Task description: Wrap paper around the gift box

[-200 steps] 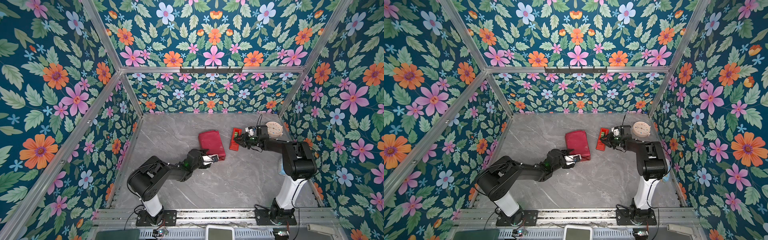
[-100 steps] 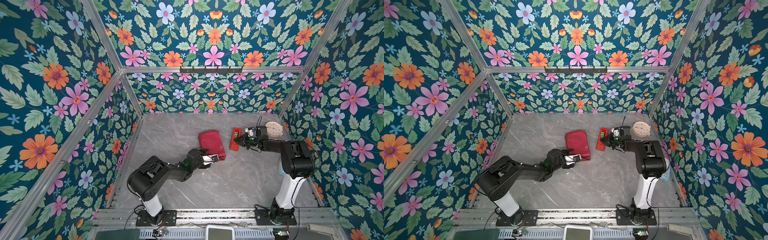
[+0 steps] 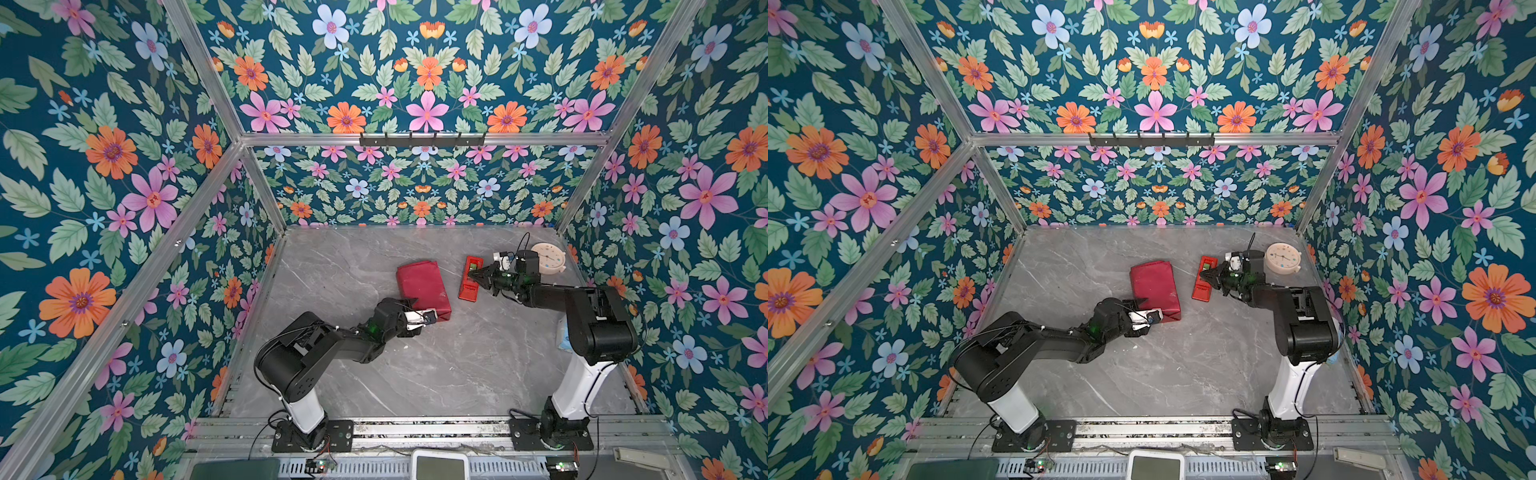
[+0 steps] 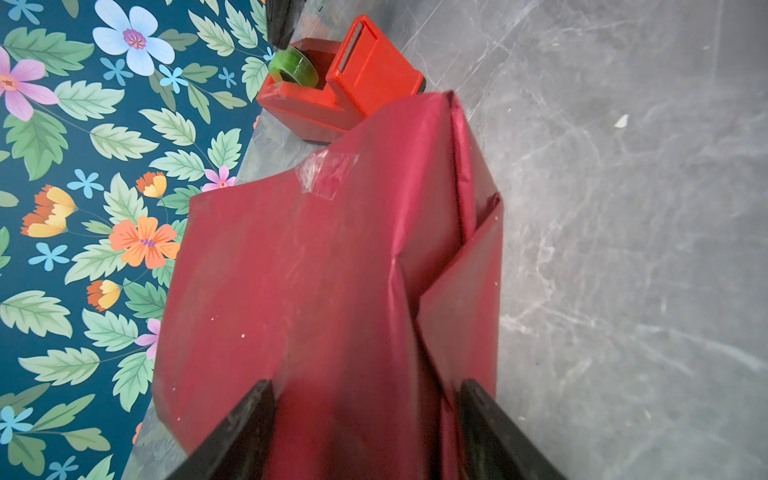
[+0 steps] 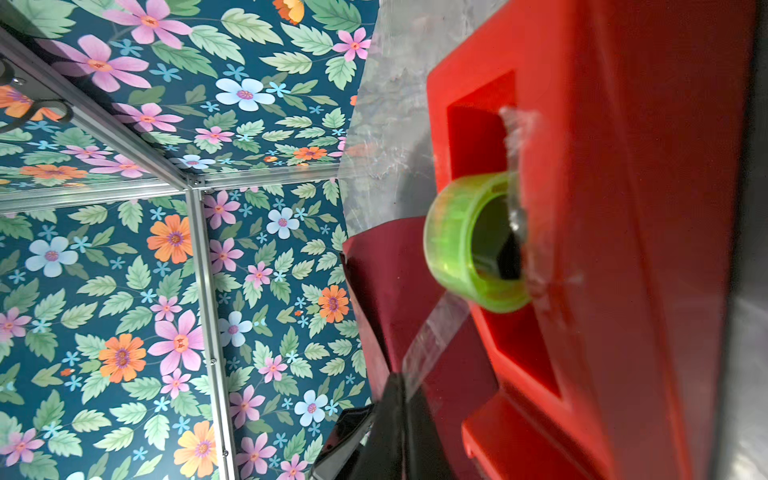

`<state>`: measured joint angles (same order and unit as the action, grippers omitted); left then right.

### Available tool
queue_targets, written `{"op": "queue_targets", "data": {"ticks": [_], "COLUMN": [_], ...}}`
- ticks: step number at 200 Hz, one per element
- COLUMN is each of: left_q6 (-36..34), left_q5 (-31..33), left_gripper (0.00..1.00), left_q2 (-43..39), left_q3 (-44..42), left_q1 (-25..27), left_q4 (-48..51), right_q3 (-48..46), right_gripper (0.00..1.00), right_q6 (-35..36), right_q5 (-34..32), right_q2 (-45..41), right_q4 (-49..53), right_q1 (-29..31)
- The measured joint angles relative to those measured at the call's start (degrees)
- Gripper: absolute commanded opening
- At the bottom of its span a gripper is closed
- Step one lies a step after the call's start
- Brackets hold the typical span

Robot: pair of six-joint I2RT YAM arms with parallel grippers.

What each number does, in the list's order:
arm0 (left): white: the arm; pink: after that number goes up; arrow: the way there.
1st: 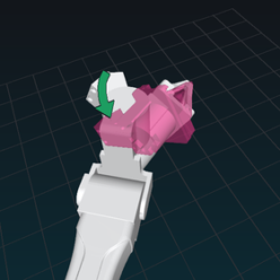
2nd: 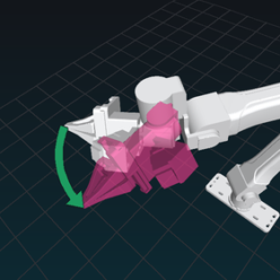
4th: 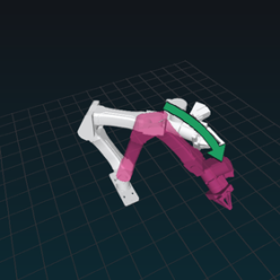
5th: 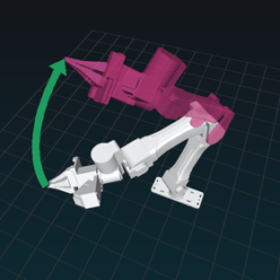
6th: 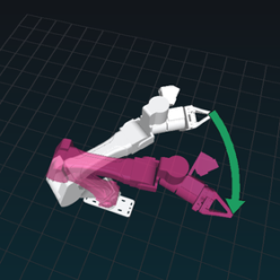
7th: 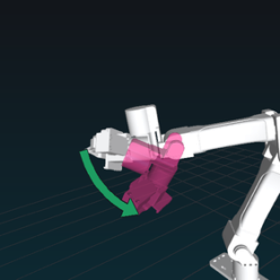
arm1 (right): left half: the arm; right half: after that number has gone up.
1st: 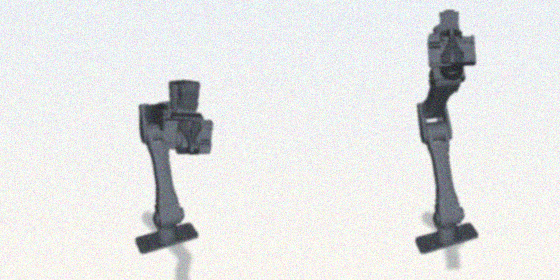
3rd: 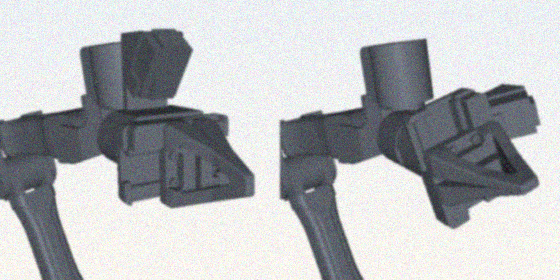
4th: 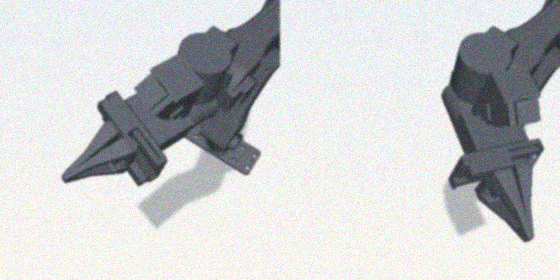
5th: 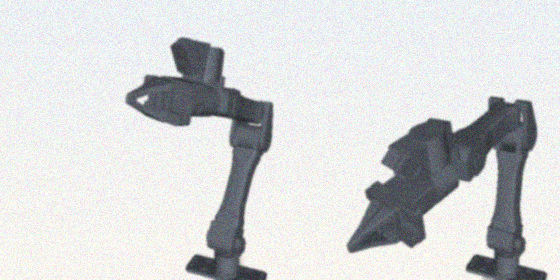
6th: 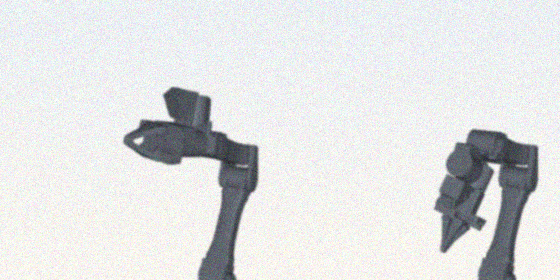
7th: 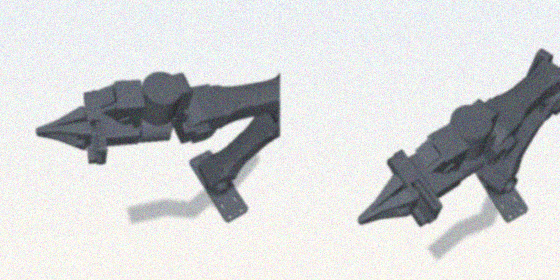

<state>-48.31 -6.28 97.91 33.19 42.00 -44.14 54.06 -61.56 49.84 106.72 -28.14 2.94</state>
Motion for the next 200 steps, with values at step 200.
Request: {"op": "queue_targets", "data": {"ticks": [200], "left_q6": [0.0], "left_q5": [0.2], "left_gripper": [0.71], "left_q2": [0.1], "left_q3": [0.3], "left_q1": [0.0], "left_q4": [0.1], "right_q3": [-12.4], "right_gripper": [0.00], "right_q6": [-1.2], "right_q5": [-2.9], "right_q2": [-3.6], "right_q4": [-6.3], "right_q1": [3.3]}}
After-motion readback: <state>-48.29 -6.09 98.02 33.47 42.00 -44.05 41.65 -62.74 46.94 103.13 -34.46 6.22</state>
